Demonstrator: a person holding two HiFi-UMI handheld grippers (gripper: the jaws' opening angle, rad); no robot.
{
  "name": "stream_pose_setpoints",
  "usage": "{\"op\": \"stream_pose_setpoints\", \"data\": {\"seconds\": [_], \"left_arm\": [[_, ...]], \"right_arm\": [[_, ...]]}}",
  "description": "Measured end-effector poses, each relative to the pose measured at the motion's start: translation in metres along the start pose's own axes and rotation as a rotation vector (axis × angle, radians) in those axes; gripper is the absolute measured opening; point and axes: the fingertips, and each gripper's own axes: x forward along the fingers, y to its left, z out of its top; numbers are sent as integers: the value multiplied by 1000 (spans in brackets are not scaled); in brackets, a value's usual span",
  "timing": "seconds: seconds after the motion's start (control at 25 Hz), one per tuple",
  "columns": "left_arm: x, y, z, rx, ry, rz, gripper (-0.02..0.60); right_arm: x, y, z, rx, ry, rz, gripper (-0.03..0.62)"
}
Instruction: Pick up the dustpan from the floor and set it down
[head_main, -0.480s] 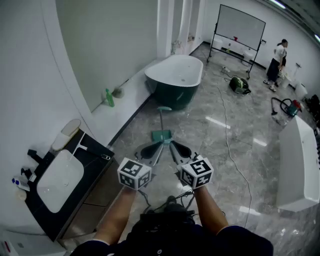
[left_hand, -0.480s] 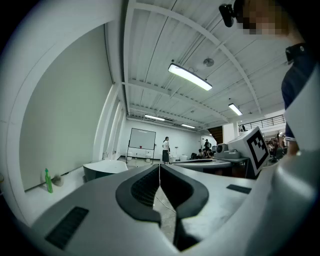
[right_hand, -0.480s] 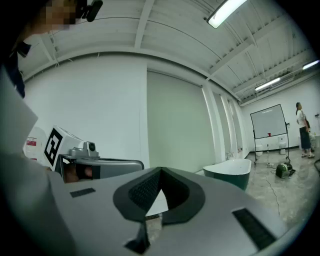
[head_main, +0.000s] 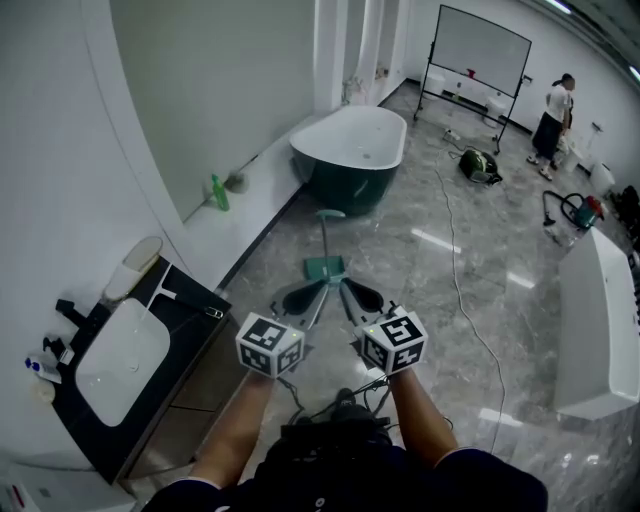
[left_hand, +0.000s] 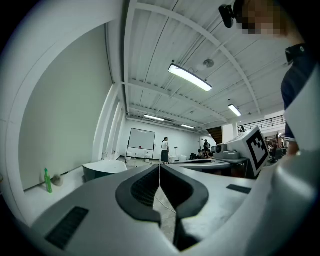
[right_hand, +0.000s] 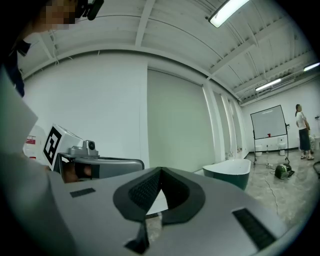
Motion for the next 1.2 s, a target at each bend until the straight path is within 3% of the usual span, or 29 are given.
{"op": "stream_pose_setpoints", "data": {"seconds": [0.64,1.2], "left_arm": [[9,32,-14,-17,16,-37,14],[129,94,-30,-13,44,-1,14]], "right_arm": [[37,-6,-3,2,-6,-35,6],[114,-120,-2,12,-25,11,6]]}}
